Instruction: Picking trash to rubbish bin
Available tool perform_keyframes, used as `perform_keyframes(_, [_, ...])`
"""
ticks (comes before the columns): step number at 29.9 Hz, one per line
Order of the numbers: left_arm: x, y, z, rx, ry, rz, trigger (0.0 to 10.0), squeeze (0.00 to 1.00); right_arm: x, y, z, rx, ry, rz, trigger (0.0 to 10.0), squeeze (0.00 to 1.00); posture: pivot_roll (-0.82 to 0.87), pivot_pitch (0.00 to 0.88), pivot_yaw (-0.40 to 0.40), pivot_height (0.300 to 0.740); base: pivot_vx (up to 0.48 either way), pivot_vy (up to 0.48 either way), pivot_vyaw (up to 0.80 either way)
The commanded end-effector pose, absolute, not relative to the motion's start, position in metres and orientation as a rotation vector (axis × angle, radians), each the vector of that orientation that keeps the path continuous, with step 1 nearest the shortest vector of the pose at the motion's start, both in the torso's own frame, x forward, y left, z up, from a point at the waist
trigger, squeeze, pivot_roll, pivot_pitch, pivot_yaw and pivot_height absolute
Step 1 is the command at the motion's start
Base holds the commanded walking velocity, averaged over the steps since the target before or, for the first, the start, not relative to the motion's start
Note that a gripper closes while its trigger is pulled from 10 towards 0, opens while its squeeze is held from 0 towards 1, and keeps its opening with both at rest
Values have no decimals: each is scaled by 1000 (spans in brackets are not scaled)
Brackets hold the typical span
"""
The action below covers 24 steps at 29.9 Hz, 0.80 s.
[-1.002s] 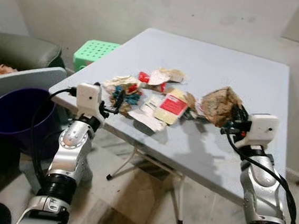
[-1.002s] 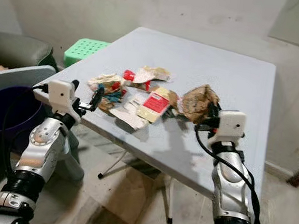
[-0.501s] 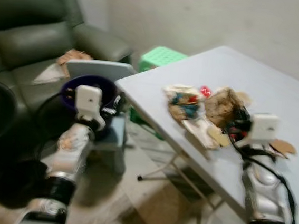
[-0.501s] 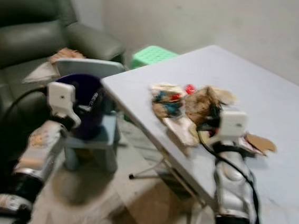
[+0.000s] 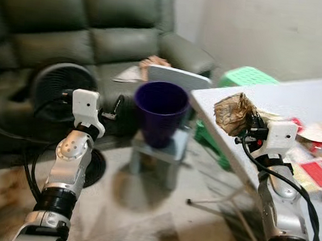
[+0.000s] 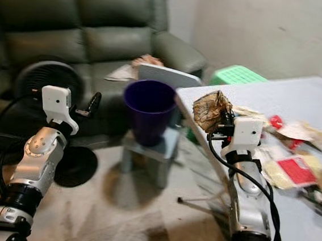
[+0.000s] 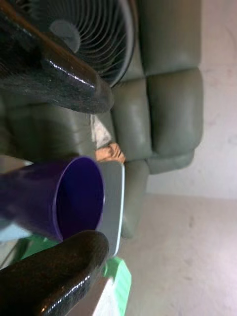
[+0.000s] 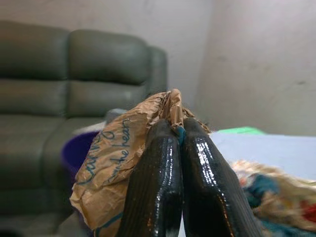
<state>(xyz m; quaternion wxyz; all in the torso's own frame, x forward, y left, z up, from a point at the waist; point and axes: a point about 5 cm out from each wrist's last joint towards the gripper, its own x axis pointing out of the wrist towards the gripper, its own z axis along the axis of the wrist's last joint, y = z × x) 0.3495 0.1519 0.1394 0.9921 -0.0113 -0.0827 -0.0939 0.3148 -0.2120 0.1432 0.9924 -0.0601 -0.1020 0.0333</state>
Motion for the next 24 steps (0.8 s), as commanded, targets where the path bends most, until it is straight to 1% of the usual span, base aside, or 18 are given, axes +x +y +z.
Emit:
perform_keyframes(1, [352, 156, 143, -1, -167, -177, 10000, 0, 318, -210, 154, -122, -238, 80, 10000, 0, 18, 0, -14, 715, 0, 0, 800])
perform_keyframes(12, [352, 158, 142, 1, -158, -168, 10000, 0, 319, -208, 155, -122, -239, 103, 10000, 0, 22, 0, -17, 715, 0, 0, 799])
perform_keyframes(14, [352, 158, 142, 1, -154, -172, 10000, 0, 320, -206, 157, -79, -253, 120, 10000, 0, 21, 0, -16, 715, 0, 0, 0])
perform_keyframes(24, [353, 158, 142, -21, -149, -205, 10000, 0, 318, -202, 156, -70, -251, 147, 10000, 0, 22, 2, -11, 715, 0, 0, 0])
